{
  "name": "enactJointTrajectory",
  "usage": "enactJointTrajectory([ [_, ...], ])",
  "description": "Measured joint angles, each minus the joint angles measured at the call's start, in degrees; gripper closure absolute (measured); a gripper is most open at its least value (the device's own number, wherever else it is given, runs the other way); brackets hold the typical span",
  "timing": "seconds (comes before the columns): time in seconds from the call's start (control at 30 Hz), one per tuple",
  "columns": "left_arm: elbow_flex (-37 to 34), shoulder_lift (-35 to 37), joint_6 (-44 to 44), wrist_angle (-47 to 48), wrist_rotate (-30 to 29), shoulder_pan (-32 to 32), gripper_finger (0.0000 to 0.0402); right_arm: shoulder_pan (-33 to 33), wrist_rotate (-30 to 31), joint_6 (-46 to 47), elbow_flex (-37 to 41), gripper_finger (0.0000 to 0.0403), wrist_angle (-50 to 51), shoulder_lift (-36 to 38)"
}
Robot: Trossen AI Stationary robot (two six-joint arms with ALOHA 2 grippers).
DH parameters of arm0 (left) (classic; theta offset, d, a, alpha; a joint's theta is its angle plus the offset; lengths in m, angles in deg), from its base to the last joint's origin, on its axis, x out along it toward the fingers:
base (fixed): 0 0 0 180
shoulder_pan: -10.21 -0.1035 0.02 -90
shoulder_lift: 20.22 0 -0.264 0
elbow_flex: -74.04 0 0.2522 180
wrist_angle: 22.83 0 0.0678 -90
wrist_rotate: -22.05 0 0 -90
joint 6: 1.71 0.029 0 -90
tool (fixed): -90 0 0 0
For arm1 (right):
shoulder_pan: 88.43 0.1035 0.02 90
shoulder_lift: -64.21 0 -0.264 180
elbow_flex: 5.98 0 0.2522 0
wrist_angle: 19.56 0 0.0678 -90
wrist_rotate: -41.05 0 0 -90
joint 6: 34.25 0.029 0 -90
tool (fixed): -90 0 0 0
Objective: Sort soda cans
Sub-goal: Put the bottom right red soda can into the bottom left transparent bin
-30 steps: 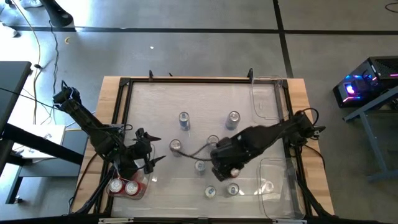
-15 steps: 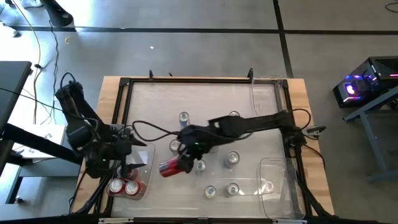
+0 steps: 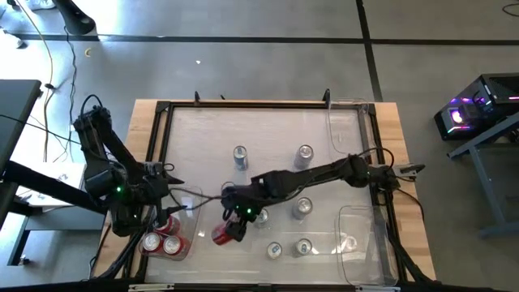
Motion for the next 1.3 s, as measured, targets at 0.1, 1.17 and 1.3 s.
enactJointTrajectory([
  [0.1, 0.0, -0.92, 0.02, 0.02, -0.49, -0.04, 0.0037, 1.11, 0.88, -2.12, 0.01, 0.012, -0.53, -0.49],
  [1.17, -0.02, -2.63, -2.04, -0.41, -2.18, -0.09, 0.0037, 8.53, 13.13, -62.09, 0.37, 0.012, 1.51, -3.86],
  [1.3, -0.02, -2.63, -1.77, -1.74, -1.92, -0.11, 0.0037, 7.59, 12.88, -62.71, 0.5, 0.012, 1.99, -5.48],
])
